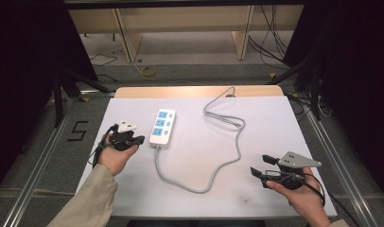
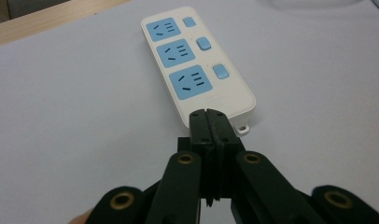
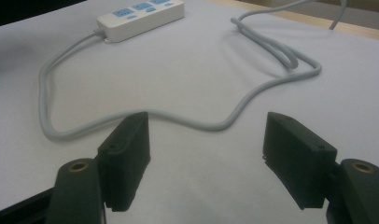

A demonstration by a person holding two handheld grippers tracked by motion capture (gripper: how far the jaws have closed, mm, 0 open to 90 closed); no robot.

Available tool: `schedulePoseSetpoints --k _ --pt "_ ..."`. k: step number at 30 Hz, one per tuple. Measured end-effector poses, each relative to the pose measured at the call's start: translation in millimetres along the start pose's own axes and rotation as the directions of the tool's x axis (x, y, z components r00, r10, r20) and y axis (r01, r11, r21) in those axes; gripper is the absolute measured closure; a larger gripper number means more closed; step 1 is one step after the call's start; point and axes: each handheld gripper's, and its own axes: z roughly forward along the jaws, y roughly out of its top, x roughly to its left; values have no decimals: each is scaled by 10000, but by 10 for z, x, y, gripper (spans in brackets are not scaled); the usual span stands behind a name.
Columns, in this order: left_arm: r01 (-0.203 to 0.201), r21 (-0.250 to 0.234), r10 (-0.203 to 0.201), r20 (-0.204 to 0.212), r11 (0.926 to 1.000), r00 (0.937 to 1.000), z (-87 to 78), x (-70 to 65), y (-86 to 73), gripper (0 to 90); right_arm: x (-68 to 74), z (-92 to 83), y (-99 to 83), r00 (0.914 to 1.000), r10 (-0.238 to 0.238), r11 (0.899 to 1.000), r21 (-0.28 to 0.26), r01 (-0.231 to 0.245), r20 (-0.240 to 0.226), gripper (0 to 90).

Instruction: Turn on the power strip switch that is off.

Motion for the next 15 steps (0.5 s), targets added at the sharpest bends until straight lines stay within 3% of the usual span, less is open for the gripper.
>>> schedulePoseSetpoints --k 15 --pt "-281 151 282 -51 9995 9996 110 -13 77 897 -4 -5 2 10000 -16 10000 9 16 38 323"
